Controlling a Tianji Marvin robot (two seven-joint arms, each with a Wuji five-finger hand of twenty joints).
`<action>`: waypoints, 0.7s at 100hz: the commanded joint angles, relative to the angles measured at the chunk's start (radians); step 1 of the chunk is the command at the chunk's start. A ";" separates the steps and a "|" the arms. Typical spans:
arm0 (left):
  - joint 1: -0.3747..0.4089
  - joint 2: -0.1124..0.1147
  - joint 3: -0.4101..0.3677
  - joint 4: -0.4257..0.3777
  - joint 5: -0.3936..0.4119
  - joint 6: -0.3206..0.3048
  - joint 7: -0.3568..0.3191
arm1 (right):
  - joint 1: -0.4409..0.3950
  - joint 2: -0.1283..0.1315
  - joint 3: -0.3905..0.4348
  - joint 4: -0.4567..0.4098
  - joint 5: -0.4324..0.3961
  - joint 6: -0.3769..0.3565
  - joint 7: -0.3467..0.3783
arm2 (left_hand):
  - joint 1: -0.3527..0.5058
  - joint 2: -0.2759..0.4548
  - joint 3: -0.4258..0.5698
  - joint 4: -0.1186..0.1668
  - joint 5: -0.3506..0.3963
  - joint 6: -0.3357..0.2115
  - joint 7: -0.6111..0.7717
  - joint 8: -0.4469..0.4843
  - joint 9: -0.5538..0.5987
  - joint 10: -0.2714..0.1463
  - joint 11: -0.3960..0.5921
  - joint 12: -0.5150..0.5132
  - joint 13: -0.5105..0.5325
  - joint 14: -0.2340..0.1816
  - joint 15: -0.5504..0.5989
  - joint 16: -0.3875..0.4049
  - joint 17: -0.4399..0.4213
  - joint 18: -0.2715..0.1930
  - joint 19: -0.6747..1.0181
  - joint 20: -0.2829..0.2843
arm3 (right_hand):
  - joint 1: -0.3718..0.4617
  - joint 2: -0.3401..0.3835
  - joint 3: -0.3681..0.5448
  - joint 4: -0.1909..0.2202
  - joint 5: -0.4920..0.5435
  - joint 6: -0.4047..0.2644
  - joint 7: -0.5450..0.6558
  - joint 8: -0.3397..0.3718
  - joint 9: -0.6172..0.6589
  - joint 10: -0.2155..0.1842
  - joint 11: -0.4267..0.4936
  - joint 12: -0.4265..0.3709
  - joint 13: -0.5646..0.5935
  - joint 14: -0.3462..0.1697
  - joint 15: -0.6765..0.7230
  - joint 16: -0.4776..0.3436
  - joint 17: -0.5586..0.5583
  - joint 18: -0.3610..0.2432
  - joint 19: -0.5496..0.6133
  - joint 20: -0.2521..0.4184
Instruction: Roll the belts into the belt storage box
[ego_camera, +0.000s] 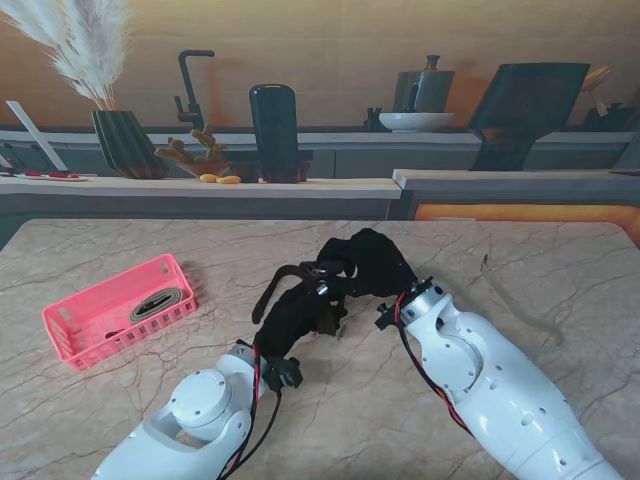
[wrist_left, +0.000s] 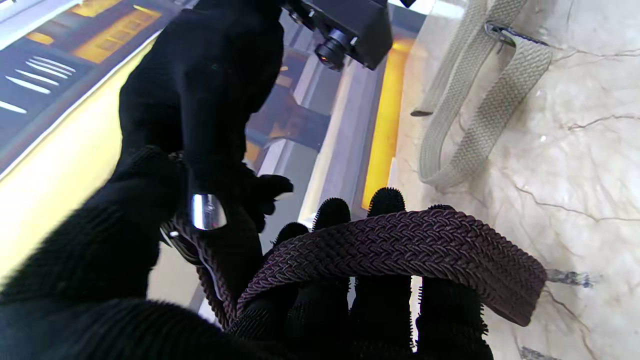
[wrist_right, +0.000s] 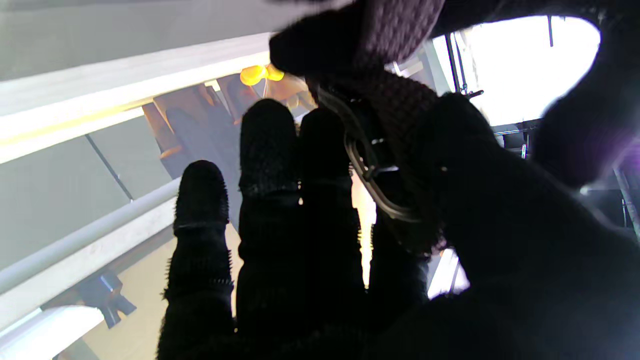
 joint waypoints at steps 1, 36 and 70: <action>-0.004 -0.005 0.001 -0.015 0.010 -0.002 0.013 | -0.011 -0.005 -0.018 0.023 -0.003 -0.006 0.015 | -0.073 -0.065 0.043 -0.017 -0.041 -0.177 -0.028 -0.015 -0.045 -0.030 -0.020 -0.023 -0.021 -0.042 -0.035 -0.017 -0.004 0.035 -0.039 -0.031 | 0.042 0.073 0.063 0.024 0.067 -0.105 0.115 0.021 0.022 -0.041 0.035 -0.006 -0.011 -0.035 -0.012 -0.015 -0.017 -0.012 0.021 -0.011; 0.014 -0.024 -0.008 -0.047 -0.068 -0.031 0.079 | 0.012 0.000 -0.081 0.075 -0.011 -0.027 0.036 | -0.113 -0.099 0.140 -0.040 -0.111 -0.197 0.020 0.004 -0.051 -0.042 0.016 -0.006 -0.001 -0.074 -0.039 -0.011 0.017 0.009 -0.047 -0.037 | -0.007 -0.009 0.062 0.038 -0.013 -0.082 0.076 0.017 -0.047 -0.041 0.009 -0.015 -0.069 -0.047 -0.069 -0.050 -0.041 -0.003 0.014 -0.027; 0.014 -0.025 -0.005 -0.065 0.033 0.006 0.137 | -0.005 0.006 -0.074 0.057 -0.028 -0.019 0.041 | 0.491 -0.043 0.266 -0.007 -0.085 -0.209 0.229 0.055 0.191 -0.087 0.124 0.215 0.323 -0.107 0.118 0.151 0.333 -0.115 0.143 -0.049 | -0.149 -0.043 0.122 0.093 -0.105 -0.033 -0.147 0.172 -0.189 -0.016 0.015 -0.020 -0.150 -0.044 -0.099 -0.066 -0.087 0.019 -0.008 -0.024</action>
